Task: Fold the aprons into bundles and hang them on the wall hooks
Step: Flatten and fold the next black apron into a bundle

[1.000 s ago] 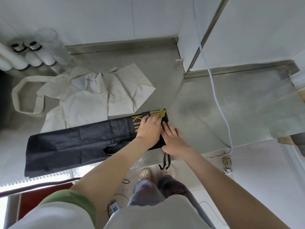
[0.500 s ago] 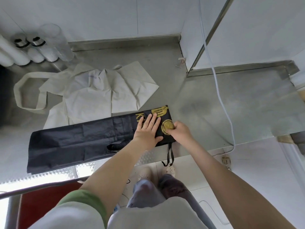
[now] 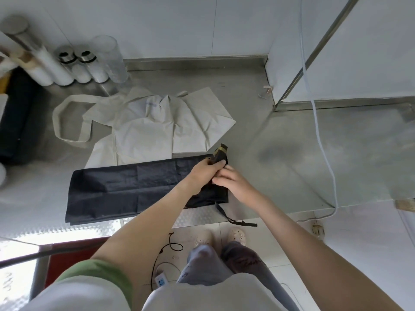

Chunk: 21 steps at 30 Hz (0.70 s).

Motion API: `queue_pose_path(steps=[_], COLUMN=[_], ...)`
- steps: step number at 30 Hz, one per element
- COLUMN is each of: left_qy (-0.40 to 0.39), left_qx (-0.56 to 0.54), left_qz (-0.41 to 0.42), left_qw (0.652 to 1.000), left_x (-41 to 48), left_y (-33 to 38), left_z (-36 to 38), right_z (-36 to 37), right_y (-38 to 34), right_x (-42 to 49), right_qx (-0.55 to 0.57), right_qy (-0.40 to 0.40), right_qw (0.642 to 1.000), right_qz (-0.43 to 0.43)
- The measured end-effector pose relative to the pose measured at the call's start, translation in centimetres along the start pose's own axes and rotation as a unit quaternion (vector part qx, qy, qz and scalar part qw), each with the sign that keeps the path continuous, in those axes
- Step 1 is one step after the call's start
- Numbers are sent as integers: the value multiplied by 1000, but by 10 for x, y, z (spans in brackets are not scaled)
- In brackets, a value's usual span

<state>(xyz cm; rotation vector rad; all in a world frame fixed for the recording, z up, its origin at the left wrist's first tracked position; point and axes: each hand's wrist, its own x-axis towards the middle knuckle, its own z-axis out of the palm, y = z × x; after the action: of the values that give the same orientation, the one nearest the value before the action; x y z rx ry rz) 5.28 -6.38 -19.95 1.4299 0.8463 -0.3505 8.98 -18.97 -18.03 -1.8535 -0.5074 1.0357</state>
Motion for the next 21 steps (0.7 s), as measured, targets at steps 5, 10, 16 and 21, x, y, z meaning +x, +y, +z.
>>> queue_pose_path(steps=[5, 10, 16, 21], left_qy=[28, 43, 133, 25], left_qx=[-35, -140, -93, -58], left_qz=[-23, -90, -60, 12], left_qw=[999, 985, 985, 998], left_x=[-6, -7, -5, -13], left_y=[-8, -18, -29, -30], left_z=[-22, -42, -52, -48], right_z=[15, 21, 32, 37], right_y=[4, 15, 16, 26], right_x=[10, 19, 18, 28], right_qx=[-46, -244, -171, -365], right_qy=[116, 105, 29, -54], right_qw=[992, 964, 984, 929], right_qz=[-31, -24, -40, 34])
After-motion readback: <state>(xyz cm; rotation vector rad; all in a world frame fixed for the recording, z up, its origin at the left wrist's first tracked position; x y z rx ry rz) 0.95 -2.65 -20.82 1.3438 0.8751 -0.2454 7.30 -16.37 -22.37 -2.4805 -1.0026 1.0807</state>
